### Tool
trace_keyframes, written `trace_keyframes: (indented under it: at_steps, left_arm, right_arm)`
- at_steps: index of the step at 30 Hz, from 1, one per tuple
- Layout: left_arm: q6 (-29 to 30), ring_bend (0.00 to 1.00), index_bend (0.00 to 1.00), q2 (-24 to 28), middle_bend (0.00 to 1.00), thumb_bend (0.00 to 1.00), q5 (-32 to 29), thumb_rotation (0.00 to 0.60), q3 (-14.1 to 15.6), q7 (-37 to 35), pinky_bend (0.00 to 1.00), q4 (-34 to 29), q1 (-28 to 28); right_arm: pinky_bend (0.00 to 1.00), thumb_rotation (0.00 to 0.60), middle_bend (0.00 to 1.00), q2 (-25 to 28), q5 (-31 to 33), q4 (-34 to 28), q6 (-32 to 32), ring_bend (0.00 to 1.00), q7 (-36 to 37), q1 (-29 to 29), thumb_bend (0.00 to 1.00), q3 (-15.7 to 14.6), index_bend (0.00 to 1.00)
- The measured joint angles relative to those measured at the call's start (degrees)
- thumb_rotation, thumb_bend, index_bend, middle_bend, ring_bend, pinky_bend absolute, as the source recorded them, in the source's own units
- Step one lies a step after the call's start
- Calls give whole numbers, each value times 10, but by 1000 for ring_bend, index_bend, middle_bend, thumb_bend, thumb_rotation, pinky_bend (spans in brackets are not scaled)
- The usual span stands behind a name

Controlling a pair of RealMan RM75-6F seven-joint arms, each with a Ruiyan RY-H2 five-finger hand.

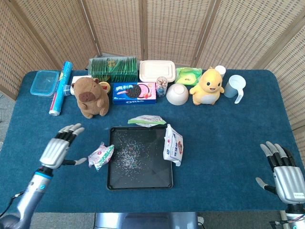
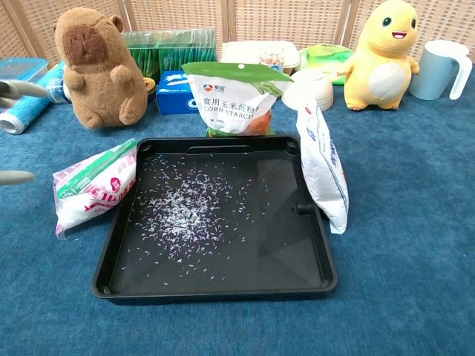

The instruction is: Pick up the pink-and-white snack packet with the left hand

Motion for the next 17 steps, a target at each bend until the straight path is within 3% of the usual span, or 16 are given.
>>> trace_keyframes:
  at_steps: [8,17]
  left_arm:
    - [94,0,25,89,0,0,7,462,19,-33,111,-29,82]
    - [178,0,25,101,0,0,16,460,20,-49,108,-3,154]
  right_arm:
    - [75,600,44,6,-8,-5,13,65,5,-5,0,-1,25]
    - [75,600,44,8,-8,-6,20,65,5,-8,0,2,25]
